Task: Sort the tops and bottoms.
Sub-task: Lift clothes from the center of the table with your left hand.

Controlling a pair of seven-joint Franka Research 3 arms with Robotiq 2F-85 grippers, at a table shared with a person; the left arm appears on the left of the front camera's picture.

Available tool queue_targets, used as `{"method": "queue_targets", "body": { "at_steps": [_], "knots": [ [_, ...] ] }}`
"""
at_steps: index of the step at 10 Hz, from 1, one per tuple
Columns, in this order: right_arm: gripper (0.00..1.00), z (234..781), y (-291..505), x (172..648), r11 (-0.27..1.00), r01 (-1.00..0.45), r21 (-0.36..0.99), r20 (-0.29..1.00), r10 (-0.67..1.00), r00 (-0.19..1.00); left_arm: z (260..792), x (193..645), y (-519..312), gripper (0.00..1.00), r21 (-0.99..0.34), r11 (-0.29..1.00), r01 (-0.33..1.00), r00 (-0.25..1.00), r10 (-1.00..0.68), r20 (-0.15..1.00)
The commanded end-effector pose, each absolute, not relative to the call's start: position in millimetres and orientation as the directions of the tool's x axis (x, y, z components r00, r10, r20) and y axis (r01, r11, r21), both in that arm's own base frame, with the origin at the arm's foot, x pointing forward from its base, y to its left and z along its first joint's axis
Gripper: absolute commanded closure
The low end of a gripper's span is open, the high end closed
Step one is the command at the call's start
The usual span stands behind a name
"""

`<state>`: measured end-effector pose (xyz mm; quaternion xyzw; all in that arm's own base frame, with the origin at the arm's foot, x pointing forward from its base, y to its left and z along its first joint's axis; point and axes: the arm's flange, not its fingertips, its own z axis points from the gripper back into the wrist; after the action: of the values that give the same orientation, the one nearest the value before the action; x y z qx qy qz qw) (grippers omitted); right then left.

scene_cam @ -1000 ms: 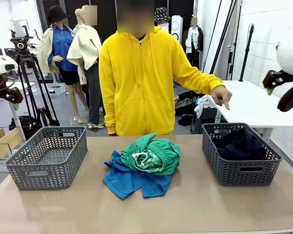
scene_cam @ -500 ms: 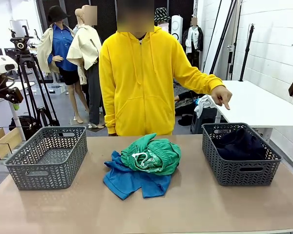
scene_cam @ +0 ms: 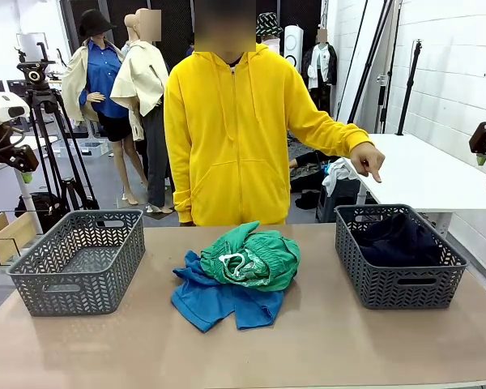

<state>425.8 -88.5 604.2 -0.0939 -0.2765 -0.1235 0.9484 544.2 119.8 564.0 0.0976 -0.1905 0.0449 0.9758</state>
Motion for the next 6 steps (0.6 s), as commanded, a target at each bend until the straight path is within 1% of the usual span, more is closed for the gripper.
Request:
{"method": "queue_targets", "body": {
  "at_steps": [1,4,6],
  "knots": [
    [0.0,604,-90,428,0.955,0.277,-0.108,0.545,-0.176,0.82,565,544,121,0.0,0.189,0.975,-0.115,0.927,0.037,0.373],
    [0.0,604,-89,426,0.952,0.287,-0.109,0.547,-0.183,0.817,565,544,121,0.0,0.189,0.975,-0.115,0.927,0.037,0.373],
    [0.0,602,-132,404,0.902,0.417,-0.112,0.552,-0.293,0.781,564,544,120,0.0,0.173,0.977,-0.125,0.923,0.05,0.381]
  ]
}}
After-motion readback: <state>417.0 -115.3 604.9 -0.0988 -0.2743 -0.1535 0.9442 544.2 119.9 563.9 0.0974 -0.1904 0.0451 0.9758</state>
